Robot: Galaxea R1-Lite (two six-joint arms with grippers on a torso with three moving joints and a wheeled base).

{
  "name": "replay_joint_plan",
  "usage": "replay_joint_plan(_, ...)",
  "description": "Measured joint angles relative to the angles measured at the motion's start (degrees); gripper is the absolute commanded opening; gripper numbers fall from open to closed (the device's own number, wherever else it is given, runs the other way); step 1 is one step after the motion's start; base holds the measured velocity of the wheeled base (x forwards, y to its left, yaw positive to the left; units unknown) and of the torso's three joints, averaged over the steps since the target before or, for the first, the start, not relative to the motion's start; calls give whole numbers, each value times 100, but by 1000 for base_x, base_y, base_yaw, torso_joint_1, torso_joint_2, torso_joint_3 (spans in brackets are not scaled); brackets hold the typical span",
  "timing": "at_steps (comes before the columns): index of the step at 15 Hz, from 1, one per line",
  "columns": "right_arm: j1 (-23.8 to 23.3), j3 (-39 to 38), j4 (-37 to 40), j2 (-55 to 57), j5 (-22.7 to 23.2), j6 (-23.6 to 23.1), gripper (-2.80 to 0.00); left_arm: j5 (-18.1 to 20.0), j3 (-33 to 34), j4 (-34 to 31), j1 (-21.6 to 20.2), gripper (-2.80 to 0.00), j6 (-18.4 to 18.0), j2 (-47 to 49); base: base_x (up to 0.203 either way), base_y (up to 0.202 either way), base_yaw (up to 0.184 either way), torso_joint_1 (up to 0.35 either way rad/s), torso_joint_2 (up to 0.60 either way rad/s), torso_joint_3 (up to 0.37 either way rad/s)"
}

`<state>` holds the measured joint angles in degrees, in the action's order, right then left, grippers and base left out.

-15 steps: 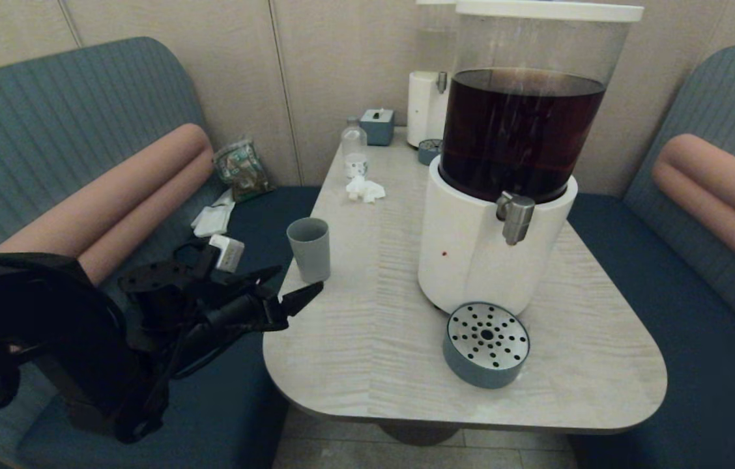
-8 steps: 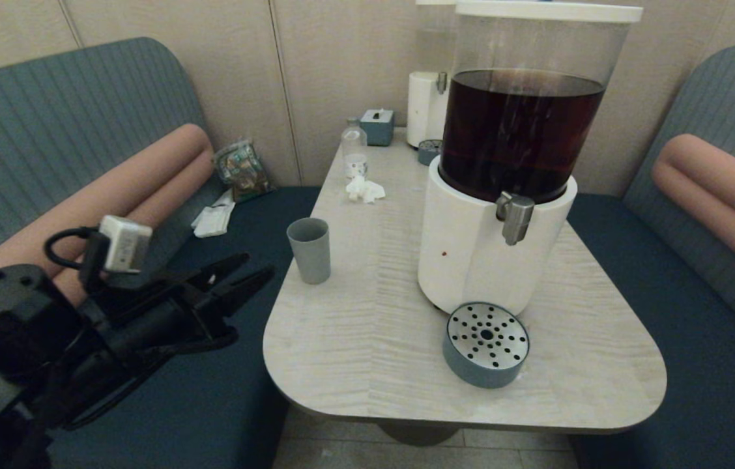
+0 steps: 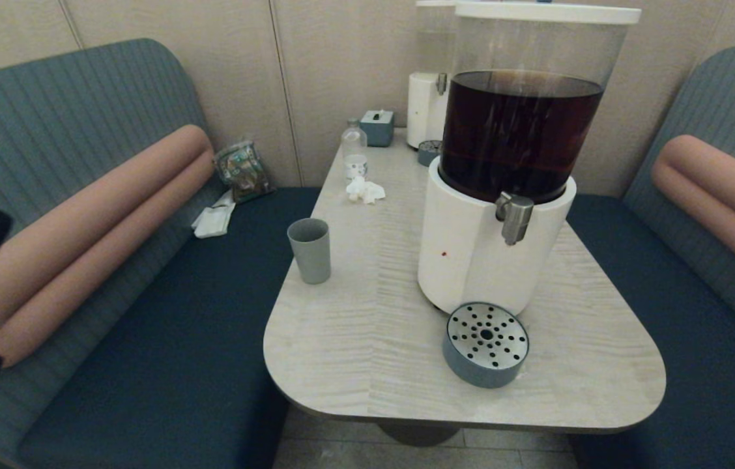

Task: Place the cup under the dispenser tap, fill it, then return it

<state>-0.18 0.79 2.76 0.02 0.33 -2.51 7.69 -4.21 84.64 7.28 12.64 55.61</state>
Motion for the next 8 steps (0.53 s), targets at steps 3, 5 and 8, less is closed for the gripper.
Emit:
replay_joint_plan(3, 0, 0, 0, 0, 0, -1, -280, -42, 210, -1018, -298, -280, -9, -1907, 0, 0, 0, 0, 0, 0)
replay_joint_plan(5, 0, 0, -1, 0, -2, -1, -280, 52, 237, -2195, -429, -280, -129, -3295, 0, 0, 0, 0, 0, 0)
replay_joint_plan(8, 0, 0, -4, 0, -2, 1, -280, -122, 321, -4469, -579, -280, -687, -4852, 0, 0, 0, 0, 0, 0)
